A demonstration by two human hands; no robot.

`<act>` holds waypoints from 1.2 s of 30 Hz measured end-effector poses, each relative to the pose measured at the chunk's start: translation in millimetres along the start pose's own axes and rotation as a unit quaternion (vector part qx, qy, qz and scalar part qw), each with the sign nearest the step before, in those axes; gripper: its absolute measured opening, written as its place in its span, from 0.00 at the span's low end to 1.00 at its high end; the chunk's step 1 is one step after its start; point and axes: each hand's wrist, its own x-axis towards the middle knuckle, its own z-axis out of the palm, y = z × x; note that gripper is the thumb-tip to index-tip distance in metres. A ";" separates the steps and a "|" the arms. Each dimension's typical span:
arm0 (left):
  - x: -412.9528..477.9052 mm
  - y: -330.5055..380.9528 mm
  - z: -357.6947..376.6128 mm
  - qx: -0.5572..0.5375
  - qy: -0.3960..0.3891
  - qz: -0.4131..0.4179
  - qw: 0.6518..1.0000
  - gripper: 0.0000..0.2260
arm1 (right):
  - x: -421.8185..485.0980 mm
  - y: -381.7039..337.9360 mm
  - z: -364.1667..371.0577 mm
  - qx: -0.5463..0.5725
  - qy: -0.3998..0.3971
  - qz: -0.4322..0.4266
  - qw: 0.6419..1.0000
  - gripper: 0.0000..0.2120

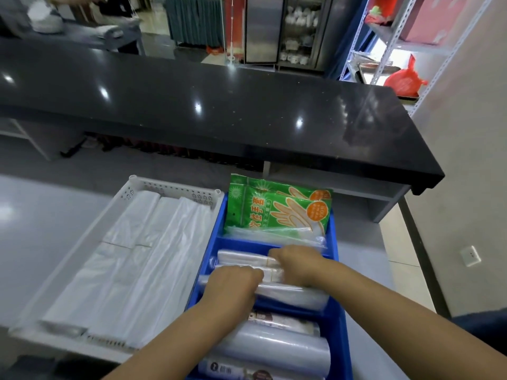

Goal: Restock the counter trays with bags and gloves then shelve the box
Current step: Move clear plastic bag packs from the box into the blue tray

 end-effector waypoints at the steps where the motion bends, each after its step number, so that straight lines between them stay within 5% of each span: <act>1: 1.2 0.4 0.2 0.001 -0.002 0.000 1.000 0.08 | 0.7 0.4 -0.1 -0.002 0.005 0.004 1.000 0.13; 9: 16.0 6.0 -5.2 0.035 -0.079 0.004 0.996 0.11 | -0.2 2.8 5.2 0.029 0.055 -0.001 0.998 0.14; 20: 20.8 8.5 -8.3 0.090 -0.126 0.004 0.988 0.12 | 7.4 11.9 5.0 0.157 -0.021 -0.042 0.986 0.11; 25: 24.0 4.3 -8.1 0.059 -0.133 -0.004 0.989 0.11 | 6.8 8.7 3.7 0.098 0.003 -0.009 0.995 0.18; 31: 26.7 1.9 -7.5 0.028 -0.131 0.001 0.991 0.11 | -17.5 7.1 -3.1 0.026 0.159 -0.024 0.987 0.17; 36: 25.8 1.4 -8.3 0.029 -0.122 0.009 0.992 0.08 | -13.8 3.1 10.5 0.056 0.086 -0.011 0.995 0.11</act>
